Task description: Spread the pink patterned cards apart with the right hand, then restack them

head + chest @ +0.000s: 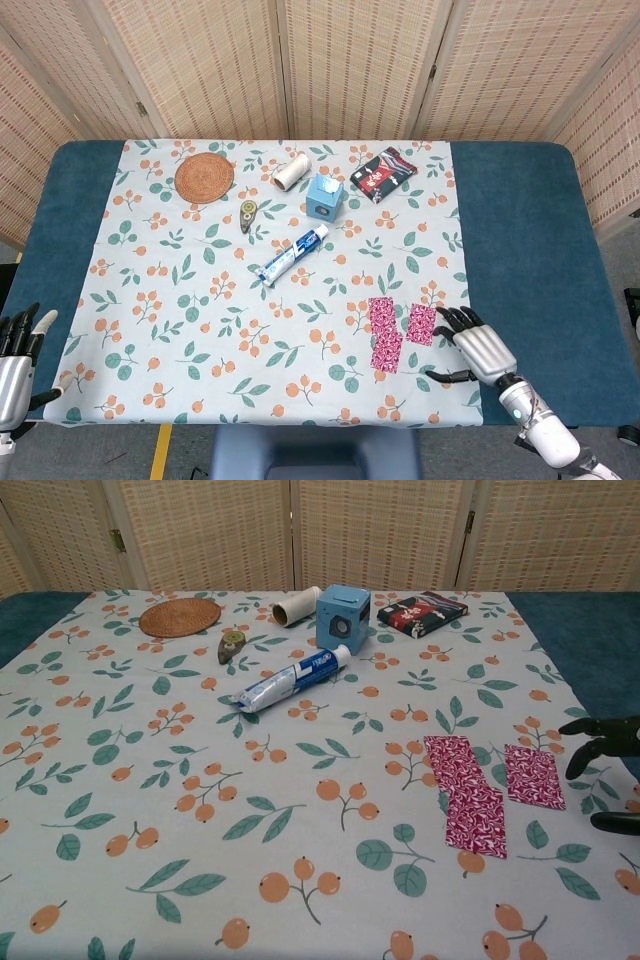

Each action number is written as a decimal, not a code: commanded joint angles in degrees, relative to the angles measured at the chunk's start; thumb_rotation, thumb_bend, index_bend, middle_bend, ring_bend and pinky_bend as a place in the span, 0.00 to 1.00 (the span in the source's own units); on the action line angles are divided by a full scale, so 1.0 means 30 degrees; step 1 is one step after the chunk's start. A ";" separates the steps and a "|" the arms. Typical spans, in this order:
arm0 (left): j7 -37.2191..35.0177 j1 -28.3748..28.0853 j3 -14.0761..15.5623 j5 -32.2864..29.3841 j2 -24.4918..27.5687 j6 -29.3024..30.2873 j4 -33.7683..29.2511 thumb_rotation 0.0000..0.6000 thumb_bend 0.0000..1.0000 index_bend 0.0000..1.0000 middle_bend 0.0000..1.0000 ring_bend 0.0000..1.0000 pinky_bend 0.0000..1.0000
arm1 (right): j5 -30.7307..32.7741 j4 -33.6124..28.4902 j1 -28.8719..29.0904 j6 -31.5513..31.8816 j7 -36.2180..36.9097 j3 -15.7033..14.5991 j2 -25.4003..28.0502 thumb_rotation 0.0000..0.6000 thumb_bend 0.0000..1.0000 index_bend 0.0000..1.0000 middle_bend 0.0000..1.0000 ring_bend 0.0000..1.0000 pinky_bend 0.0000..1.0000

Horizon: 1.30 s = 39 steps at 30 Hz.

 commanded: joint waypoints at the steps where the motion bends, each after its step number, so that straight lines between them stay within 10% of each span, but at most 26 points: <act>1: 0.0001 0.0013 -0.0001 0.0001 0.0009 0.0019 -0.0021 1.00 0.22 0.13 0.00 0.03 0.00 | -0.0042 -0.0055 0.0057 -0.0002 -0.0042 0.0145 -0.0039 0.24 0.22 0.26 0.07 0.00 0.00; 21: -0.0423 0.0214 0.0071 -0.0150 -0.0145 0.0065 0.0421 1.00 0.22 0.13 0.00 0.03 0.00 | 0.1193 0.0394 0.2178 -0.2639 -0.2345 0.1368 -0.2968 0.24 0.21 0.26 0.06 0.00 0.00; 39: -0.0529 0.0276 0.0026 -0.0074 -0.0279 0.0203 0.0641 1.00 0.22 0.14 0.00 0.03 0.00 | 0.0508 -0.1076 0.2177 -0.2312 -0.3712 0.0322 -0.2658 0.24 0.22 0.26 0.06 0.00 0.00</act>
